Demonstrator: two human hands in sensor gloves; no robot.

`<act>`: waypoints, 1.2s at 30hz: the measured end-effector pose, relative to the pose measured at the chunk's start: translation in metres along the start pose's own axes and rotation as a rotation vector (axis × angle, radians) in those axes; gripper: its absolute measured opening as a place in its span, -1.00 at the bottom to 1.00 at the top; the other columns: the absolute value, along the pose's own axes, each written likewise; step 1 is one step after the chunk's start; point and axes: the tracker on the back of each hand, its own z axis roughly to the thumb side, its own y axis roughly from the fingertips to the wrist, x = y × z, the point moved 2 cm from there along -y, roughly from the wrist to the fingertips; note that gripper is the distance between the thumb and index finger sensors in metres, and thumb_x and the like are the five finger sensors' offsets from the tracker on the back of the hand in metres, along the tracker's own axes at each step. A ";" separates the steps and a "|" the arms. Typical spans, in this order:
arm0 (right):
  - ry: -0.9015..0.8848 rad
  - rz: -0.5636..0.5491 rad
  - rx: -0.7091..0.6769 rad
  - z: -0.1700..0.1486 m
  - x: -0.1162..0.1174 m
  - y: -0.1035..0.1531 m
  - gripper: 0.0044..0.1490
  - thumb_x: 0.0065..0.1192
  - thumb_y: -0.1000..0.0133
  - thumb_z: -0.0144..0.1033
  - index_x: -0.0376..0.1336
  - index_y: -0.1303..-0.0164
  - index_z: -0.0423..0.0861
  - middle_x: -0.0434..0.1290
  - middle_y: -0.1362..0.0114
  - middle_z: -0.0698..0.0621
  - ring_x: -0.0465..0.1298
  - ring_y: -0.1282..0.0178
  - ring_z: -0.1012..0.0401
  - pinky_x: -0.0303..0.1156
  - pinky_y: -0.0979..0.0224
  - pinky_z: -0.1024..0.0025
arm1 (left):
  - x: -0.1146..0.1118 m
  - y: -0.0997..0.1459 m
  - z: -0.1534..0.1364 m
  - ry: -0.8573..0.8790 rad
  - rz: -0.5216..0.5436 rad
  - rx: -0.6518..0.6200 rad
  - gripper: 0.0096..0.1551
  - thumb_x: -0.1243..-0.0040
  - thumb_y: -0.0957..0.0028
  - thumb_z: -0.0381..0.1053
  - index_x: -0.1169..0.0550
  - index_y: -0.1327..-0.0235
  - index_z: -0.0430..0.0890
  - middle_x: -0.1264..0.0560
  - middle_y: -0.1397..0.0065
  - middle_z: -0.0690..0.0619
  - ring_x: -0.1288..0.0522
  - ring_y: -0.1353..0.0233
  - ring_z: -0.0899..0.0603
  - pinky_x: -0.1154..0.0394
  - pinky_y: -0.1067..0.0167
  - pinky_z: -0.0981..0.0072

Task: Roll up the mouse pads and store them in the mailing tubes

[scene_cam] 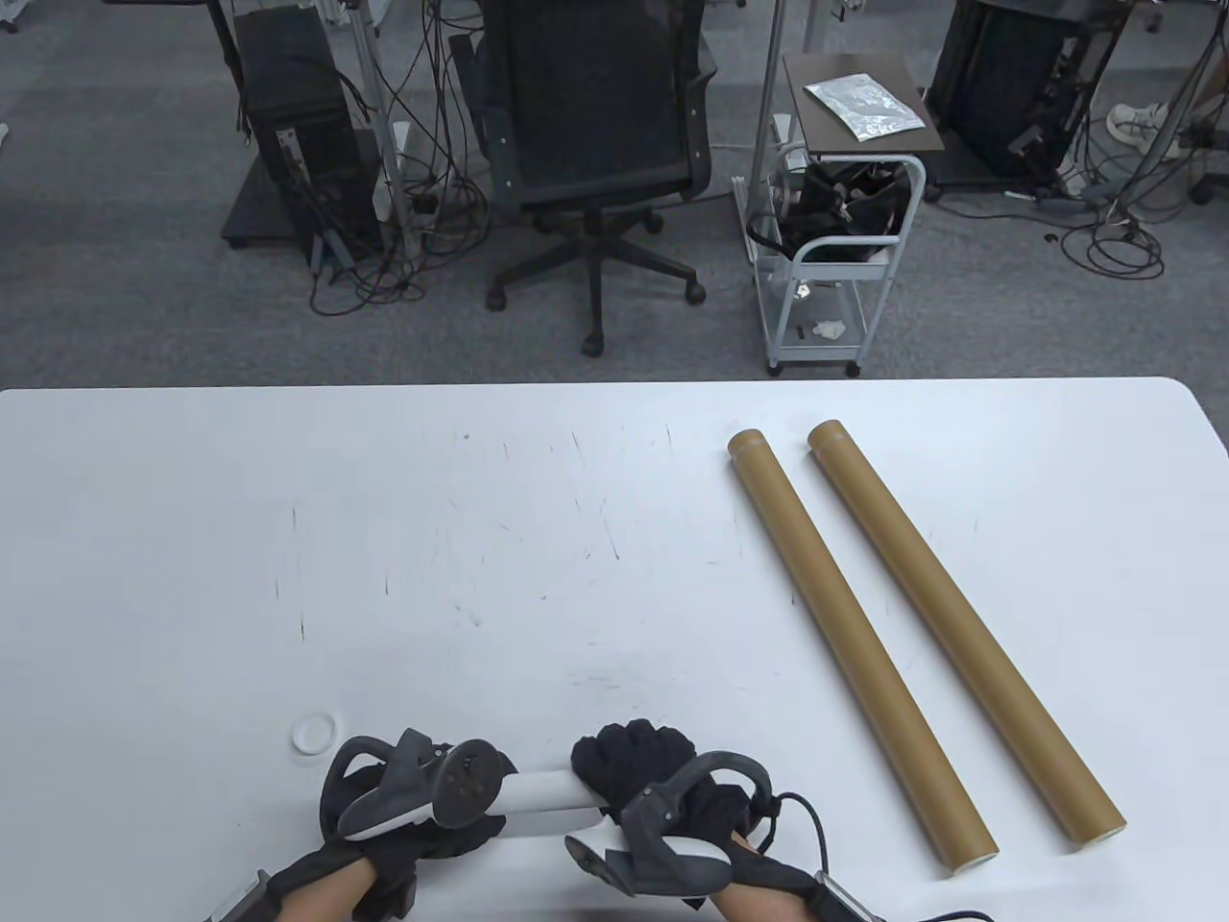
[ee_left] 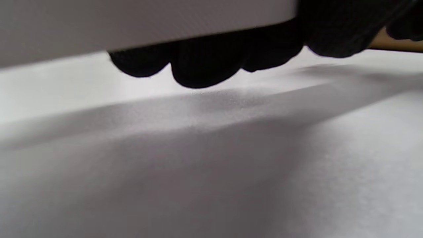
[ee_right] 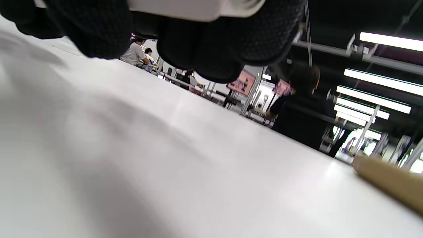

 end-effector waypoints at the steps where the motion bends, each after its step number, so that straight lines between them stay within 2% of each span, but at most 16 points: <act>1: 0.010 0.001 0.006 -0.002 0.001 -0.001 -0.31 0.31 0.04 0.05 0.16 -0.29 0.19 0.47 -0.31 0.15 0.60 -0.15 0.18 0.55 -0.19 0.37 | 0.001 0.000 0.002 -0.027 0.010 0.002 -0.49 -0.30 0.27 0.33 -0.53 0.03 0.26 -0.68 0.12 0.36 -0.68 0.05 0.17 -0.66 -0.11 0.35; 4: -0.093 0.049 0.004 -0.004 0.003 -0.001 -0.36 0.30 0.03 0.06 0.20 -0.24 0.15 0.55 0.00 0.21 0.63 0.19 0.35 0.59 -0.02 0.44 | 0.005 0.004 0.008 -0.145 0.117 -0.003 -0.50 -0.30 0.28 0.32 -0.54 0.05 0.26 -0.68 0.13 0.35 -0.69 0.06 0.16 -0.66 -0.10 0.34; 5: -0.119 0.062 0.007 -0.005 0.003 -0.002 -0.37 0.31 0.04 0.06 0.21 -0.23 0.14 0.56 0.03 0.21 0.63 0.23 0.36 0.60 0.00 0.45 | 0.006 0.005 0.009 -0.169 0.133 -0.003 -0.50 -0.29 0.27 0.31 -0.53 0.04 0.25 -0.68 0.12 0.35 -0.69 0.06 0.15 -0.66 -0.10 0.33; 6: -0.246 0.124 0.023 -0.008 0.007 -0.004 -0.37 0.32 0.04 0.05 0.23 -0.22 0.13 0.57 0.06 0.19 0.62 0.26 0.35 0.59 0.03 0.45 | 0.006 0.006 0.010 -0.204 0.156 0.000 -0.50 -0.29 0.25 0.31 -0.53 0.03 0.25 -0.68 0.11 0.34 -0.69 0.05 0.14 -0.65 -0.12 0.32; 11: -0.728 0.359 0.072 -0.020 0.024 -0.008 -0.37 0.37 0.06 0.01 0.29 -0.20 0.04 0.60 0.13 0.13 0.62 0.36 0.32 0.58 0.13 0.42 | 0.012 0.021 0.020 -0.521 0.471 0.045 -0.52 -0.23 0.16 0.36 -0.44 -0.02 0.31 -0.63 0.03 0.41 -0.65 -0.06 0.20 -0.61 -0.25 0.37; 13: -0.876 0.426 0.067 -0.022 0.027 -0.007 -0.37 0.38 0.04 -0.02 0.30 -0.21 0.00 0.60 0.13 0.10 0.62 0.37 0.29 0.57 0.14 0.40 | 0.014 0.025 0.020 -0.540 0.552 0.003 -0.53 -0.22 0.17 0.36 -0.46 0.01 0.30 -0.64 0.08 0.40 -0.66 -0.01 0.20 -0.63 -0.21 0.38; 14: -0.881 0.407 0.062 -0.023 0.027 -0.007 -0.36 0.39 0.05 -0.02 0.30 -0.21 0.00 0.60 0.14 0.10 0.61 0.37 0.29 0.57 0.14 0.41 | 0.015 0.026 0.019 -0.519 0.543 -0.006 -0.54 -0.23 0.17 0.36 -0.47 0.02 0.29 -0.64 0.10 0.39 -0.66 0.01 0.20 -0.63 -0.19 0.38; 17: -0.796 0.363 0.044 -0.028 0.019 -0.007 -0.35 0.39 0.06 -0.01 0.31 -0.21 0.00 0.60 0.12 0.11 0.62 0.35 0.30 0.57 0.12 0.42 | 0.018 0.025 0.020 -0.491 0.531 -0.007 -0.55 -0.24 0.18 0.35 -0.49 0.05 0.27 -0.65 0.15 0.36 -0.67 0.08 0.19 -0.63 -0.13 0.37; 19: -0.756 0.317 0.049 -0.032 0.014 -0.008 -0.28 0.37 0.06 0.02 0.28 -0.28 0.00 0.59 0.02 0.10 0.63 0.24 0.26 0.56 0.04 0.39 | 0.019 0.024 0.019 -0.497 0.534 0.003 -0.56 -0.24 0.18 0.35 -0.49 0.06 0.27 -0.66 0.17 0.36 -0.67 0.11 0.19 -0.64 -0.11 0.37; 22: -0.785 0.306 0.016 -0.044 0.000 -0.009 0.01 0.07 0.05 0.27 0.11 -0.55 -0.06 0.43 -0.41 -0.04 0.53 -0.23 0.04 0.47 -0.31 0.13 | 0.018 0.022 0.008 -0.445 0.512 0.025 -0.57 -0.24 0.18 0.34 -0.50 0.07 0.27 -0.66 0.18 0.36 -0.67 0.11 0.18 -0.64 -0.10 0.36; 24: -0.806 0.174 0.115 -0.070 -0.017 -0.008 0.07 0.05 0.07 0.28 0.09 -0.59 -0.09 0.40 -0.47 -0.11 0.48 -0.31 -0.04 0.41 -0.37 0.02 | 0.018 0.021 -0.002 -0.416 0.504 0.053 -0.57 -0.25 0.19 0.33 -0.50 0.07 0.26 -0.66 0.18 0.35 -0.67 0.12 0.18 -0.64 -0.09 0.35; 25: -0.746 0.126 0.179 -0.092 -0.024 -0.008 0.07 0.04 0.06 0.27 0.08 -0.60 -0.10 0.38 -0.49 -0.11 0.48 -0.33 -0.05 0.40 -0.39 0.00 | 0.019 0.021 -0.007 -0.414 0.509 0.070 -0.57 -0.25 0.19 0.34 -0.50 0.07 0.26 -0.66 0.18 0.35 -0.67 0.12 0.18 -0.64 -0.09 0.35; 28: -0.572 0.099 0.412 -0.168 -0.030 -0.001 0.09 0.07 0.04 0.23 0.01 -0.63 -0.11 0.30 -0.56 -0.13 0.41 -0.41 -0.08 0.34 -0.45 -0.03 | 0.022 0.021 -0.018 -0.396 0.519 0.104 -0.57 -0.25 0.19 0.34 -0.50 0.08 0.26 -0.66 0.19 0.35 -0.67 0.13 0.18 -0.64 -0.08 0.35; 30: -0.456 0.131 0.545 -0.210 -0.028 0.009 0.12 0.11 0.04 0.21 -0.03 -0.65 -0.13 0.24 -0.60 -0.16 0.35 -0.47 -0.11 0.30 -0.48 -0.07 | 0.024 0.021 -0.021 -0.385 0.523 0.120 -0.56 -0.25 0.19 0.34 -0.50 0.08 0.25 -0.66 0.19 0.35 -0.67 0.13 0.18 -0.65 -0.08 0.35; 33: -0.214 0.302 0.783 -0.285 -0.010 0.042 0.17 0.16 0.04 0.20 -0.08 -0.68 -0.14 0.15 -0.67 -0.20 0.26 -0.55 -0.19 0.24 -0.52 -0.15 | 0.024 0.020 -0.025 -0.385 0.525 0.134 -0.56 -0.25 0.19 0.34 -0.50 0.08 0.25 -0.66 0.19 0.35 -0.67 0.13 0.18 -0.64 -0.08 0.35; 36: -0.118 0.495 0.895 -0.320 0.015 0.068 0.23 0.20 0.06 0.19 -0.13 -0.70 -0.15 0.08 -0.71 -0.22 0.19 -0.59 -0.25 0.21 -0.53 -0.23 | 0.022 0.018 -0.027 -0.394 0.515 0.139 -0.56 -0.25 0.19 0.34 -0.50 0.07 0.25 -0.66 0.18 0.35 -0.67 0.13 0.18 -0.64 -0.08 0.35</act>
